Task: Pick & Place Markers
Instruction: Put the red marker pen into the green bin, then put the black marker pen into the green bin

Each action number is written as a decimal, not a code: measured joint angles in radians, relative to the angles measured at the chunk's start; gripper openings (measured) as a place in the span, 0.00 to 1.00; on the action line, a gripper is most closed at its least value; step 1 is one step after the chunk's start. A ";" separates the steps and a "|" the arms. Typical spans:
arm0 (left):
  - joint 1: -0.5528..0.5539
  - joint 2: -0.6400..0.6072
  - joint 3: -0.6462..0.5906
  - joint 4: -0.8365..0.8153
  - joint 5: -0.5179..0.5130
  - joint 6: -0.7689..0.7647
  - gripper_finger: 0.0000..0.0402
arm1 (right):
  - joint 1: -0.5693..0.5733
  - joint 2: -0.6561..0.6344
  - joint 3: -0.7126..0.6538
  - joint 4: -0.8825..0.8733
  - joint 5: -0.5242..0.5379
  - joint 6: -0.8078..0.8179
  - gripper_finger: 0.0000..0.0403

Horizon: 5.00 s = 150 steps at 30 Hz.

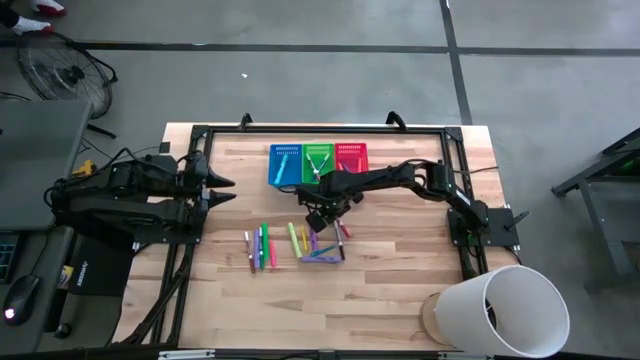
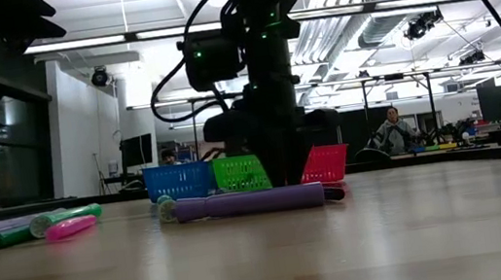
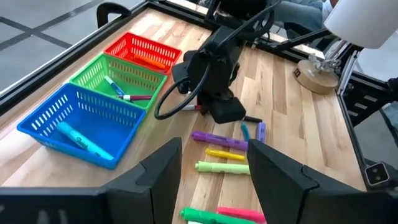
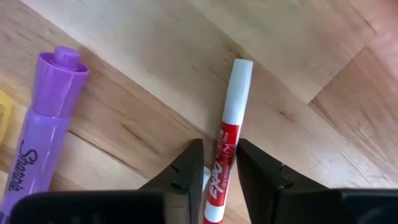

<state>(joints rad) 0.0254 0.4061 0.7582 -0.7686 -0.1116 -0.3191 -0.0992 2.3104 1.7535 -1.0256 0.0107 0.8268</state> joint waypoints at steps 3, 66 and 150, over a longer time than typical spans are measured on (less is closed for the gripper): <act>0.000 0.000 0.000 -0.002 0.000 -0.002 0.45 | -0.001 0.000 0.000 -0.001 -0.002 0.000 0.15; 0.000 0.000 0.000 -0.019 -0.001 -0.030 0.45 | -0.107 -0.292 -0.002 0.298 0.028 0.067 0.04; 0.000 0.000 0.000 -0.020 -0.035 -0.083 0.45 | -0.208 -0.342 0.000 0.197 -0.135 -0.048 0.23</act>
<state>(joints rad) 0.0257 0.4065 0.7582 -0.7884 -0.1467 -0.4019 -0.3068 1.9684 1.7538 -0.8284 -0.1245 0.7790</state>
